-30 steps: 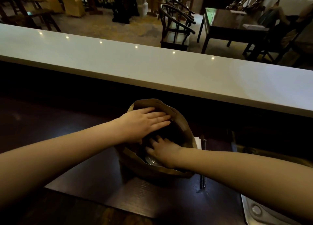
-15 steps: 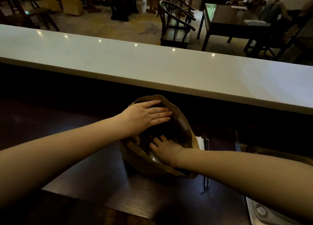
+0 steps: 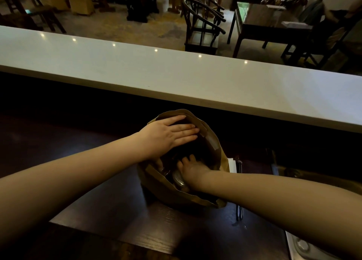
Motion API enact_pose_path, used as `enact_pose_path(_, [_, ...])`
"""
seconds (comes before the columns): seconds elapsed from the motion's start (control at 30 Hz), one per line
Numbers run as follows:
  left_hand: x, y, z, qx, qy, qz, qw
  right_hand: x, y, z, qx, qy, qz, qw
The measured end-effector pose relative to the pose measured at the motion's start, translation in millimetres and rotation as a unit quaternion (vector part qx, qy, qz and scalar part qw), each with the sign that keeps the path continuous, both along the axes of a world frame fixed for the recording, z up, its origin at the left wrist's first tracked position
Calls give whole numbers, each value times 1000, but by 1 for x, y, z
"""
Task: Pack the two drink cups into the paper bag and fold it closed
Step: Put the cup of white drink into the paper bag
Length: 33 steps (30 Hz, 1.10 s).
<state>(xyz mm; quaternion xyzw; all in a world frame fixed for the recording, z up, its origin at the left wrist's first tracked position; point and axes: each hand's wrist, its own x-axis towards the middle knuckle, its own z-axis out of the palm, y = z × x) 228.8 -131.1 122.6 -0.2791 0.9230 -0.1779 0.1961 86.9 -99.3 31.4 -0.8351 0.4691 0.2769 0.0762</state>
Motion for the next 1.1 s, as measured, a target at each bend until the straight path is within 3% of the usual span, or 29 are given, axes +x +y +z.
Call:
enact_pose_path(0.27, [4, 1, 1, -10, -4, 6, 1000, -1, -4, 4, 15, -3, -56, 998])
enact_pose_path(0.43, [4, 1, 5, -11, -10, 9, 1000, 2, 7, 24, -14, 67, -25, 997])
enact_pose_path(0.6, [8, -2, 10, -24, -23, 20, 999, -18, 30, 60, -50, 38, 52, 997])
enact_pose_path(0.9, [8, -5, 14, -29, -57, 40, 997, -58, 28, 109, -131, 57, 72, 987])
enact_pose_path(1.1, [-1, -5, 26, 7, -80, 82, 993, -74, 25, 127, -115, 59, 50, 990])
